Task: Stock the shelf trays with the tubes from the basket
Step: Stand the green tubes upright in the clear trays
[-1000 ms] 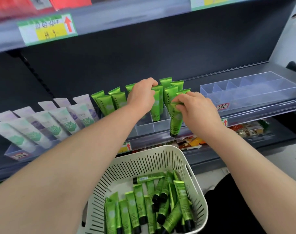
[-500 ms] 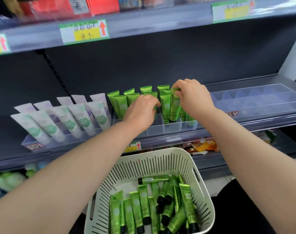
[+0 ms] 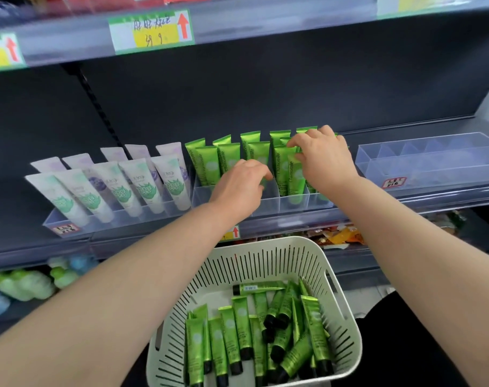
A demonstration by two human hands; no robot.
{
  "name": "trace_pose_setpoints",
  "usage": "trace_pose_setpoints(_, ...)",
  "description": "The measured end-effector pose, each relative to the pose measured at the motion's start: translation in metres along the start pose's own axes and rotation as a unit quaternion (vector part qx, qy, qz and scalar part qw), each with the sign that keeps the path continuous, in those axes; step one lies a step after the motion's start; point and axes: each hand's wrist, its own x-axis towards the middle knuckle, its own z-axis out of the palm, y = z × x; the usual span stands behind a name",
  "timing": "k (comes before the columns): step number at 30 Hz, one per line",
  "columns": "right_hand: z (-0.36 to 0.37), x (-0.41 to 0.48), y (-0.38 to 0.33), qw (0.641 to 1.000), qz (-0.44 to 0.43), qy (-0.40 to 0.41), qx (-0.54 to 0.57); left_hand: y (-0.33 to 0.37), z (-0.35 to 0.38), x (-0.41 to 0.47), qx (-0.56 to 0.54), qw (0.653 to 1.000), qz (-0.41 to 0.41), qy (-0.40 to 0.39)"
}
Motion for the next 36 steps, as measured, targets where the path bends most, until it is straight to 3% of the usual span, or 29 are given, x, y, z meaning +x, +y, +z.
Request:
trace_pose_setpoints(6,0.004,-0.037,-0.017,0.996,-0.019,0.084,0.018,-0.006,0.006,-0.017,-0.017,1.0,0.001,-0.001)
trace_pose_setpoints(11,0.04,-0.091,-0.036,0.998,-0.039,0.046,0.035,-0.02,0.028,-0.058,-0.036,0.998,-0.023,-0.035)
trace_pose_setpoints(20,0.119,-0.163,-0.057,0.975,-0.037,-0.213,0.045,-0.064,0.096,-0.15,-0.06,0.972,-0.171,-0.152)
trace_pose_setpoints(27,0.155,-0.189,-0.058,0.901,0.002,-0.433,0.012,-0.073,0.139,-0.194,-0.081,0.944,-0.222,-0.232)
trace_pose_setpoints(36,0.18,-0.208,-0.064,0.832,-0.004,-0.555,-0.013,-0.068,0.167,-0.193,-0.096,0.938,-0.211,-0.258)
